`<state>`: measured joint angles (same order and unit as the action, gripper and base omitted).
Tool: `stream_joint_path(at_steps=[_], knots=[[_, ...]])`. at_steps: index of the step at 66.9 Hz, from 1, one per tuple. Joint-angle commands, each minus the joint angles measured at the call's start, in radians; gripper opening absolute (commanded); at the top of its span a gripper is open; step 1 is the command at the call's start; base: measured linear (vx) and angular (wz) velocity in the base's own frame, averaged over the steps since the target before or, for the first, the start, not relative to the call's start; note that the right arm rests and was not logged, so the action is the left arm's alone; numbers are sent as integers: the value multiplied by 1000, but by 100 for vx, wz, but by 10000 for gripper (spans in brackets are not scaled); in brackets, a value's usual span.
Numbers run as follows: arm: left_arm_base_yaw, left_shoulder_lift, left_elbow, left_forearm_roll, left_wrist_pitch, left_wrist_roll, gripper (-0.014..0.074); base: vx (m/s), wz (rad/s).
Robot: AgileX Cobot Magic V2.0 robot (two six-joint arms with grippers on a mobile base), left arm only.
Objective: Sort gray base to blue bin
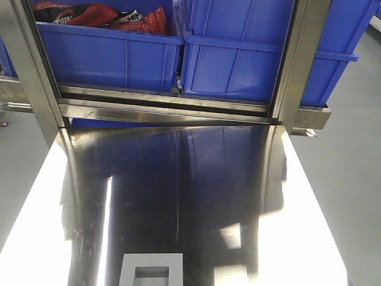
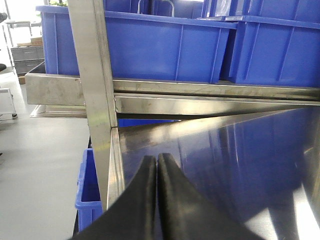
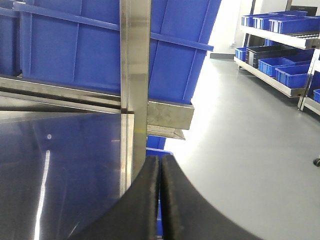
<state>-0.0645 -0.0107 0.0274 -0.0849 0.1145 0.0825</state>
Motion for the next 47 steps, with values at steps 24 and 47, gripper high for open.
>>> stream_joint_path(at_steps=[24,47], knots=[[3,-15,-6,-10,-99,-6,-6,0,0],[3,-3,-120,-11,-137,-9,-6,0,0]])
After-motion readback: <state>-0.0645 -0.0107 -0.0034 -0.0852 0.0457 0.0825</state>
